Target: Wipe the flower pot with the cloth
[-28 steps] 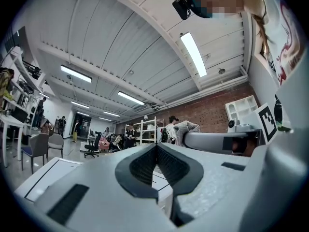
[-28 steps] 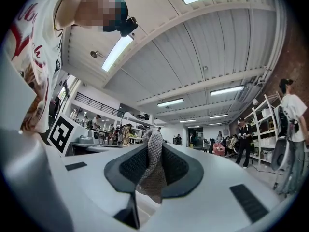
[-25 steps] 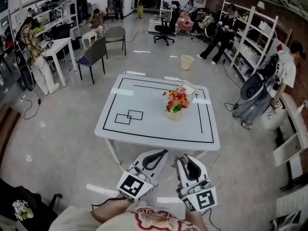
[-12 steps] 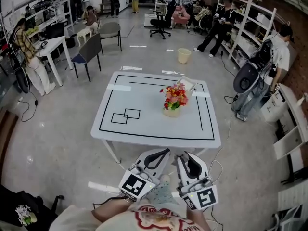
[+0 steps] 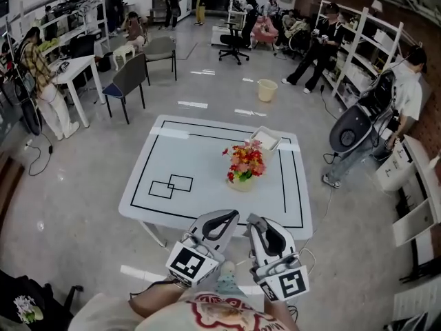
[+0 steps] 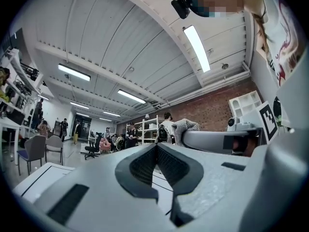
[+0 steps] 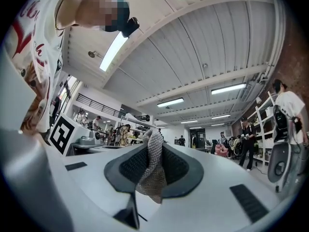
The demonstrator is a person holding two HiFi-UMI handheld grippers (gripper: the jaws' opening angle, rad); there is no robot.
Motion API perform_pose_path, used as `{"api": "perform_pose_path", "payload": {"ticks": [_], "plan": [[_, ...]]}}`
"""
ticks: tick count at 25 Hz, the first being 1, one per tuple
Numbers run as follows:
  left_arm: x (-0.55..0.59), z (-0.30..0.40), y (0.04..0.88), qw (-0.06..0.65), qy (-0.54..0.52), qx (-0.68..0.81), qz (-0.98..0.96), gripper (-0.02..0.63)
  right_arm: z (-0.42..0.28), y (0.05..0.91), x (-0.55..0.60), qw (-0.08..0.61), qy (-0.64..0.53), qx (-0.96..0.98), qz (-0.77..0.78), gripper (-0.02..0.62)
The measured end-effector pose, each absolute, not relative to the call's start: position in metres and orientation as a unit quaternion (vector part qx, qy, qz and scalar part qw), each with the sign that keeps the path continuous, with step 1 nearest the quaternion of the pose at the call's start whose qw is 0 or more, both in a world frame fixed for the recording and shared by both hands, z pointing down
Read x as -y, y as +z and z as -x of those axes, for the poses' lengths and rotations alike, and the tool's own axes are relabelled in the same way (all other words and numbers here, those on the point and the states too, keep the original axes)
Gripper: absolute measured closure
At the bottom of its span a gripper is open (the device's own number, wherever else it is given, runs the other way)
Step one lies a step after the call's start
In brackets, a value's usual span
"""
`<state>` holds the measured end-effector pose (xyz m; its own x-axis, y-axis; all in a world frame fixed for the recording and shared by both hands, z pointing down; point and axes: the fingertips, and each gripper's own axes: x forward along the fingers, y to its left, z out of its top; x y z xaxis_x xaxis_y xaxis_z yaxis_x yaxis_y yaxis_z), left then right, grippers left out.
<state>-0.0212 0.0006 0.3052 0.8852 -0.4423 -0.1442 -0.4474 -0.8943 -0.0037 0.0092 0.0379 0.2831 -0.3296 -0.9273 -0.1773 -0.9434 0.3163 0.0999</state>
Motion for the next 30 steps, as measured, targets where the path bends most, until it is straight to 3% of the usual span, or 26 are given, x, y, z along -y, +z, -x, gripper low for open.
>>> {"api": "perform_pose_path", "payload": {"ticks": [17,25,30], "plan": [[0.144,-0.077,0.288,0.027,0.090,-0.289,0.953,0.604,-0.114,0.274,0.107,0.046,0.091,-0.842,0.530,0.526],[0.180,-0.079,0.297,0.033,0.087,-0.302,0.949,0.604,-0.128,0.290,0.145,0.048,0.082,-0.844,0.528,0.526],[0.193,-0.064,0.297,-0.006,0.084,-0.289,0.953,0.604,-0.131,0.294,0.153,0.042,0.080,-0.833,0.546,0.526]]}}
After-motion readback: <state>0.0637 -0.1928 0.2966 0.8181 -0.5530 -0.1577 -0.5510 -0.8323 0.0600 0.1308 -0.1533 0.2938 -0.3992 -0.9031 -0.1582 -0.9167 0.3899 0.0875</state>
